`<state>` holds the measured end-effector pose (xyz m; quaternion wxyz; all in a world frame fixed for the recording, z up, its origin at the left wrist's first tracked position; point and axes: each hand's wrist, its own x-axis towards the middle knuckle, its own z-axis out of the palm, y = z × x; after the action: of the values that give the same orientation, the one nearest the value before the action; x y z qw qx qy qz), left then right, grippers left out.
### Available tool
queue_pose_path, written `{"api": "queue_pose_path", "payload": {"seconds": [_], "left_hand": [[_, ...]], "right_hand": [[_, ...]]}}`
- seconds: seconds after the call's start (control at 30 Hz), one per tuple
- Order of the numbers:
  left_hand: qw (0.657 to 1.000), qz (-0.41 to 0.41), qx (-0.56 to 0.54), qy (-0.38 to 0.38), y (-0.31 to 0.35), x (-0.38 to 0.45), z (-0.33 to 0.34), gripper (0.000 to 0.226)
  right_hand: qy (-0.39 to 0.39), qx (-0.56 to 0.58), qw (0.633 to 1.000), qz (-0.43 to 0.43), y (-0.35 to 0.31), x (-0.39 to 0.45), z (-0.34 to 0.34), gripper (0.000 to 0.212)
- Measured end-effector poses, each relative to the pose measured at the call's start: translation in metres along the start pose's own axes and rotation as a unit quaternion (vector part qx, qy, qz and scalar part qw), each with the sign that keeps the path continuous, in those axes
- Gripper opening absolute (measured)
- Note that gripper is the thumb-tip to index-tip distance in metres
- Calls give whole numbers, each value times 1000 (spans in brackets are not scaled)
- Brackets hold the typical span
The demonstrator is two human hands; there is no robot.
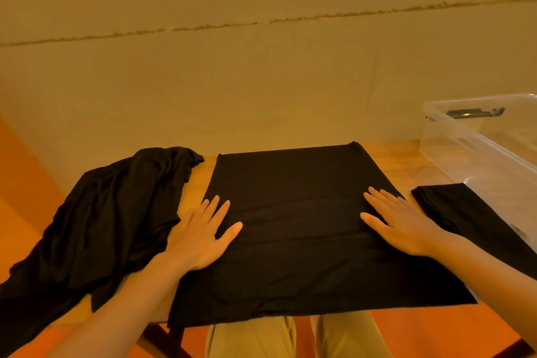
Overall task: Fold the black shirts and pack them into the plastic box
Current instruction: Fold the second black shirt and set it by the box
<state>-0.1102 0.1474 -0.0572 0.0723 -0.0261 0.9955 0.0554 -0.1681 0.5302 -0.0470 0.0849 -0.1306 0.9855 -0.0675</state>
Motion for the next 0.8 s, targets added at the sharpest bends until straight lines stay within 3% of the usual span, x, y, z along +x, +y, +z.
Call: {"api": "queue_pose_path", "payload": {"seconds": [0.1,0.2,0.47,0.63,0.8], "left_hand": [[998,-23,-58,14,4,13,-9,75],[994,-36,-65,78,15,44,-25,67],[998,-37,-29,50,13,145,-26,68],[998,-53,-2,27,-3,162,-25,87],[998,-63,-2,29,-1,163,-26,90]], "right_hand": [[53,61,997,6,-7,16,-13,63],[97,74,992,-5,-14,55,-19,63],[43,27,998,45,2,166,-23,70],[36,-2,994,101,23,178,-21,83],[37,-17,993,114,29,177,-22,89]]}}
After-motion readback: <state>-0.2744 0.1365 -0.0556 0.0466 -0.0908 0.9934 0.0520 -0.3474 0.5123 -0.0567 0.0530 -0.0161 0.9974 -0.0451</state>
